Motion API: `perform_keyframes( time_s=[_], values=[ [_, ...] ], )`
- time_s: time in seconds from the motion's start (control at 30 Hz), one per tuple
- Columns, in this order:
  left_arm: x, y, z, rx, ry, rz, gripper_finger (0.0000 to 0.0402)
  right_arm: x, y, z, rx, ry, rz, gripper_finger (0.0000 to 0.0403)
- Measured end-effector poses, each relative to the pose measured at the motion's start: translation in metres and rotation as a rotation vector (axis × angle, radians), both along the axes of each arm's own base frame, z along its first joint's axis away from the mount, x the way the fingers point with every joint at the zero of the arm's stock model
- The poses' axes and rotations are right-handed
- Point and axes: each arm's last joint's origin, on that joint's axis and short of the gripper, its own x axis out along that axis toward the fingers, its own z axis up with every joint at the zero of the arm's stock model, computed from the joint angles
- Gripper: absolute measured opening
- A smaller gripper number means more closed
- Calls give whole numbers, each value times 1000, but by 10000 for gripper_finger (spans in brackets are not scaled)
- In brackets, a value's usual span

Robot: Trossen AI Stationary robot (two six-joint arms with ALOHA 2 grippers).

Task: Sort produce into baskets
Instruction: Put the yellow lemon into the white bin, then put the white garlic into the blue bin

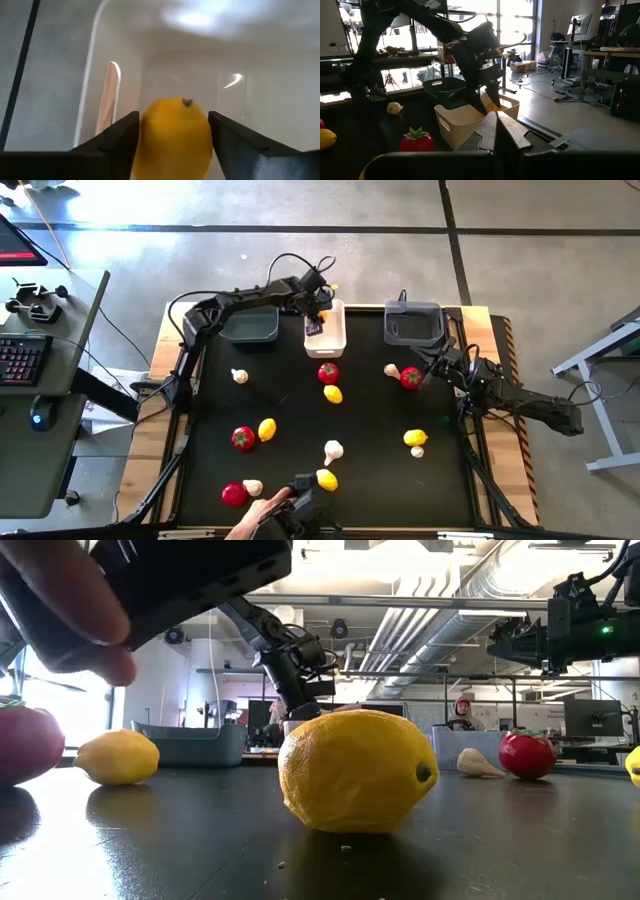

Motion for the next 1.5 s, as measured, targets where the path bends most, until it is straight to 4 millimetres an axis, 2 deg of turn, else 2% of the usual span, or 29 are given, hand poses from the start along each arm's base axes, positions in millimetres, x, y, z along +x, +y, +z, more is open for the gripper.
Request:
perform_keyframes(
  time_s=[0.2,0.5,0.63,0.8,0.97,1.13,1.23,1.5],
  values=[
    [1,0,6,39,-6,6,259,0,0,0,0,0,0,0],
    [-2,-5,44,76,-108,33,255,0,0,0,0,0,0,0],
    [-6,-7,60,25,-252,25,218,0,0,0,0,0,0,0],
    [-18,-18,53,35,-391,39,136,0,0,0,0,0,0,0],
    [-37,-42,50,108,-557,33,59,0,0,0,0,0,0,0],
    [-62,-74,43,151,-683,12,13,0,0,0,0,0,0,0],
    [-77,-93,41,158,-754,4,2,0,0,0,0,0,0,0],
    [-111,-133,28,99,-904,16,3,0,0,0,0,0,-3,0]
  ],
)
